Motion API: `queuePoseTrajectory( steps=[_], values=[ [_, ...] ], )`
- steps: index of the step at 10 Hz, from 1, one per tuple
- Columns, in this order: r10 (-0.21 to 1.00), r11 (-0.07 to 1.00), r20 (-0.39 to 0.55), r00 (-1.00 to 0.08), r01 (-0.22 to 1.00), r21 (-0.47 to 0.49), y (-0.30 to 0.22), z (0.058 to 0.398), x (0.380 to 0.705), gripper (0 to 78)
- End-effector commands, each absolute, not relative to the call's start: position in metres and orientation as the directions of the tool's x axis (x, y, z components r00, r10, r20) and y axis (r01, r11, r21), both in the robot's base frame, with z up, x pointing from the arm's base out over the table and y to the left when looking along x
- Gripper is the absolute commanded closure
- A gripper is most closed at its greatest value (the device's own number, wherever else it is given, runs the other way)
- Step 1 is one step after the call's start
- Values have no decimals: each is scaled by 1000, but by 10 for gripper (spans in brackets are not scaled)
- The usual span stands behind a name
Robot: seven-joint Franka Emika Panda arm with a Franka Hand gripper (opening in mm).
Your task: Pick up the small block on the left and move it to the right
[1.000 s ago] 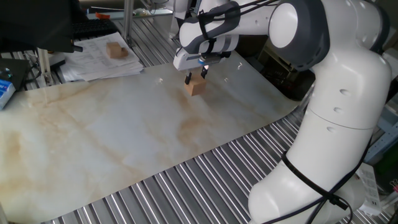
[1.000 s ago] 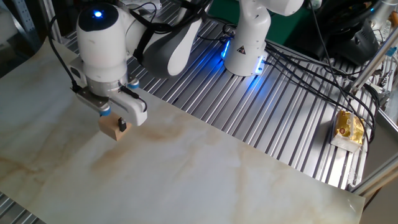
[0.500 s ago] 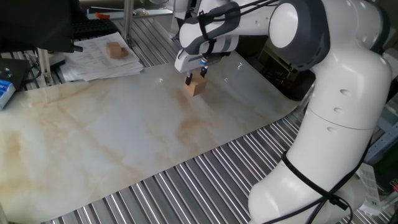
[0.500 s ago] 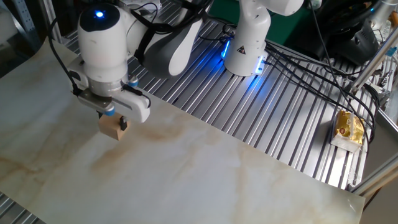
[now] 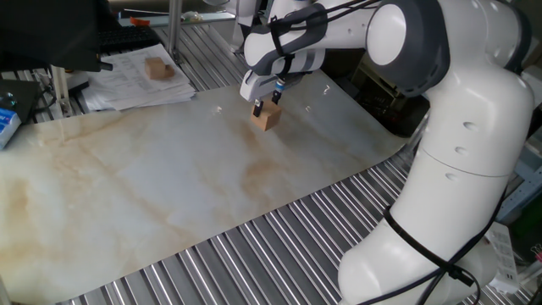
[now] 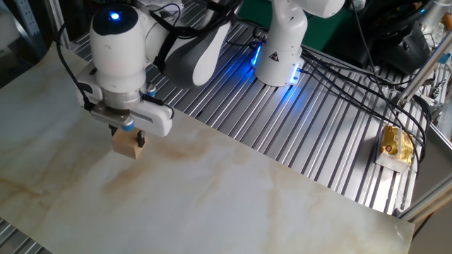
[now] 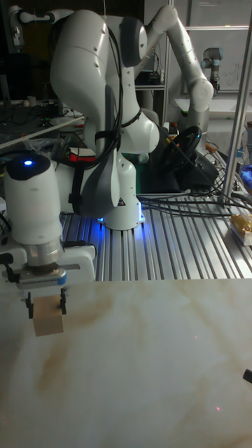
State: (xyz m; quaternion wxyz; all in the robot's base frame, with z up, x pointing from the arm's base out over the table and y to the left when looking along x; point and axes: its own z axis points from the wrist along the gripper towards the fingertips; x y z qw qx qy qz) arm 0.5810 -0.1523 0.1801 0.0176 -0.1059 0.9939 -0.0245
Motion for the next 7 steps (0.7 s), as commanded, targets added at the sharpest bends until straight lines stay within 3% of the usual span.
queuePoseTrajectory(
  steps=[1, 4, 7],
  values=[
    [-216, 976, -35, -976, -215, -22, -153, 182, 582, 764],
    [-139, 990, -24, -990, -139, -4, -153, 182, 582, 764],
    [-143, 990, -23, -989, -143, -9, -153, 182, 582, 764]
  ],
)
